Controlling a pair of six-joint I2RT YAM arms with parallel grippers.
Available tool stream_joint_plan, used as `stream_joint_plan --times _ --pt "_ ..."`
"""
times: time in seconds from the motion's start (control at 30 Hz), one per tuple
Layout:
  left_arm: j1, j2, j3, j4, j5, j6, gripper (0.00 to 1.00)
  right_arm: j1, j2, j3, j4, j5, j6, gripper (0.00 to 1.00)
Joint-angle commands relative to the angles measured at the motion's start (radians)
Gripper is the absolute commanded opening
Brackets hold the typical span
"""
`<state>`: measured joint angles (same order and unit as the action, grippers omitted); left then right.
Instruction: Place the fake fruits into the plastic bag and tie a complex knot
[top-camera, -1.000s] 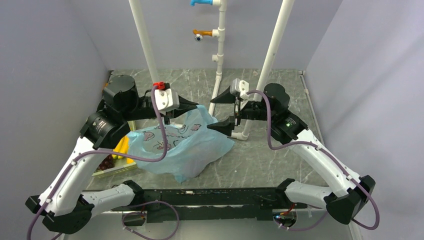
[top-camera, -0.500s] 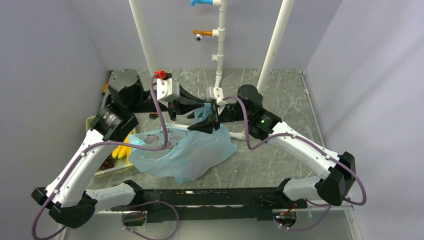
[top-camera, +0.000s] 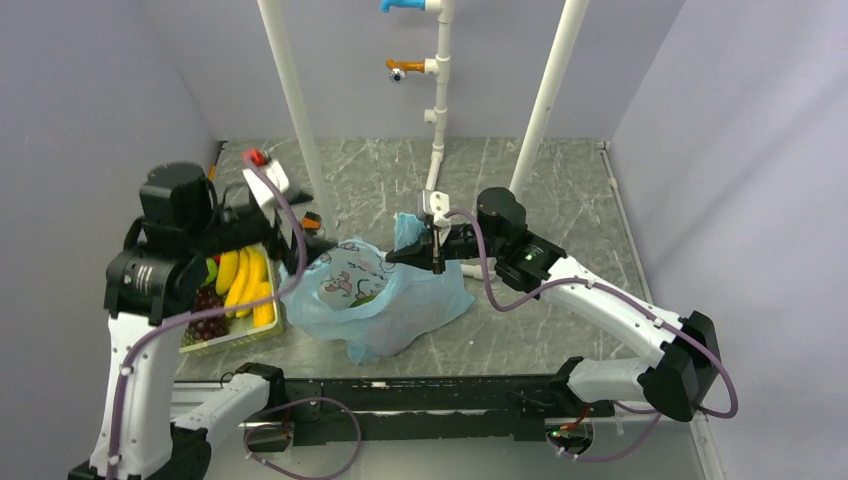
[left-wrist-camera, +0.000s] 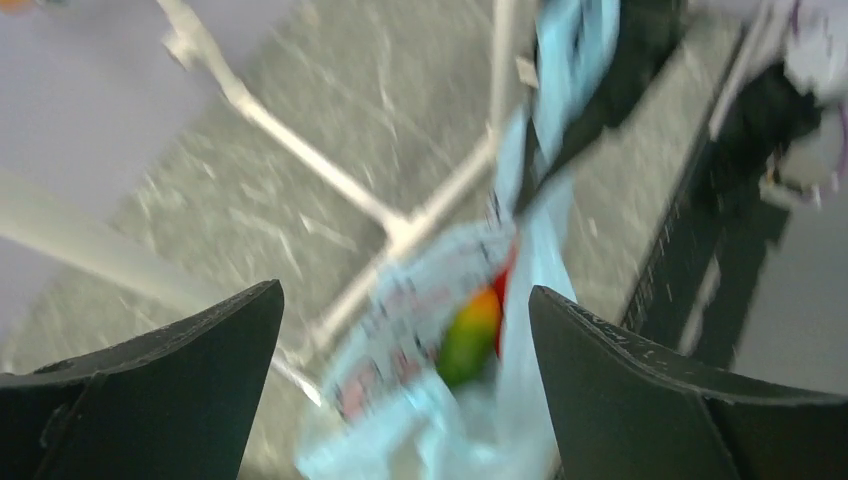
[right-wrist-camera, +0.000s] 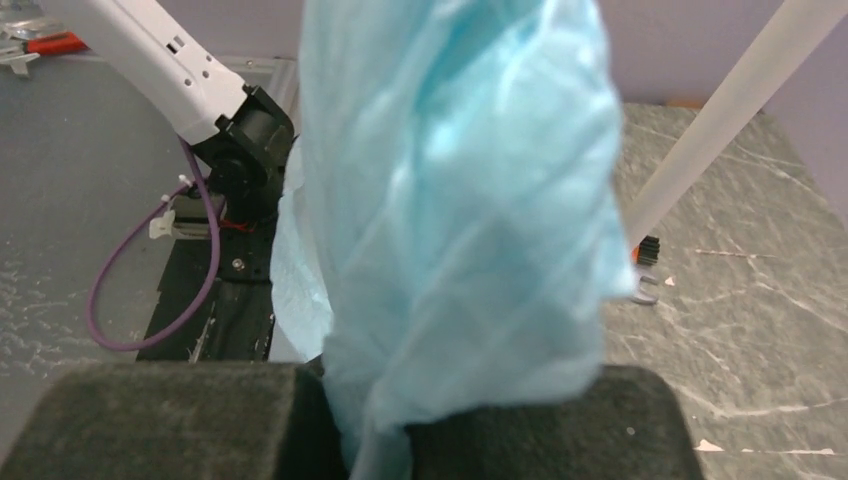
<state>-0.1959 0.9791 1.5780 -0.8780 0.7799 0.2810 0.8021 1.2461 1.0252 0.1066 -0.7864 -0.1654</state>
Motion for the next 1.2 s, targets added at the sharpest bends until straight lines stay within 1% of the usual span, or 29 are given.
stream_joint_plan --times 0.0,0.07,0.2,0.27,0.4,0.47,0.6,0.67,0.77,0.8,0.83,0.9,0.93,1.0,1.03,1.1,1.13,1.17 --pt "0.009 -0.059 -0.114 -0.472 -0.02 0.376 0.99 -0.01 -0.042 -0.003 0.015 0.018 -0.026 0.0" --pt "0.009 -0.07 -0.169 -0.469 -0.054 0.393 0.99 -0.016 -0.042 -0.004 0.012 0.01 -0.026 0.0" --pt "0.008 -0.065 -0.227 -0.366 -0.121 0.437 0.99 -0.022 -0.042 -0.005 0.002 -0.002 -0.026 0.0" --pt "0.001 -0.033 -0.222 -0.361 -0.145 0.485 0.99 -0.024 -0.041 -0.004 -0.002 -0.009 -0.032 0.0" --pt "-0.001 0.011 -0.209 -0.298 -0.217 0.494 1.0 -0.025 -0.047 0.0 -0.019 0.011 -0.035 0.0" --pt "-0.008 0.011 -0.23 -0.242 -0.259 0.473 0.99 -0.027 -0.056 -0.009 -0.021 0.015 -0.033 0.0" --pt "-0.037 0.035 -0.295 -0.262 -0.332 0.501 0.99 -0.032 -0.074 -0.022 -0.039 0.019 -0.042 0.0" --pt "-0.039 0.022 -0.328 -0.249 -0.317 0.508 0.99 -0.034 -0.078 -0.03 -0.037 0.021 -0.04 0.0" --pt "-0.039 -0.005 -0.357 -0.229 -0.214 0.532 0.98 -0.036 -0.083 -0.033 -0.039 0.02 -0.039 0.0" --pt "-0.04 -0.007 -0.356 -0.236 -0.17 0.55 0.93 -0.039 -0.084 -0.033 -0.042 0.02 -0.042 0.0" --pt "-0.04 -0.007 -0.349 -0.243 -0.131 0.561 0.83 -0.041 -0.085 -0.031 -0.05 0.018 -0.047 0.0" --pt "-0.039 -0.004 -0.312 -0.235 -0.08 0.546 0.56 -0.054 -0.09 -0.026 -0.076 0.019 -0.063 0.0" --pt "-0.037 -0.002 -0.275 -0.219 -0.065 0.512 0.45 -0.066 -0.098 -0.022 -0.096 0.022 -0.07 0.0" --pt "-0.011 0.023 -0.147 -0.203 -0.024 0.443 0.16 -0.109 -0.116 -0.012 -0.148 0.032 -0.073 0.0" --pt "0.005 0.04 -0.03 -0.184 0.004 0.394 0.01 -0.142 -0.127 -0.009 -0.164 0.039 -0.068 0.0" --pt "0.042 0.076 0.133 -0.111 0.069 0.263 0.0 -0.195 -0.141 0.008 -0.195 0.068 -0.067 0.0" --pt "0.056 0.094 0.198 -0.068 0.108 0.177 0.0 -0.211 -0.143 0.023 -0.211 0.084 -0.071 0.0" --pt "0.06 0.101 0.24 -0.024 0.145 0.131 0.0 -0.223 -0.144 0.043 -0.231 0.093 -0.069 0.0"
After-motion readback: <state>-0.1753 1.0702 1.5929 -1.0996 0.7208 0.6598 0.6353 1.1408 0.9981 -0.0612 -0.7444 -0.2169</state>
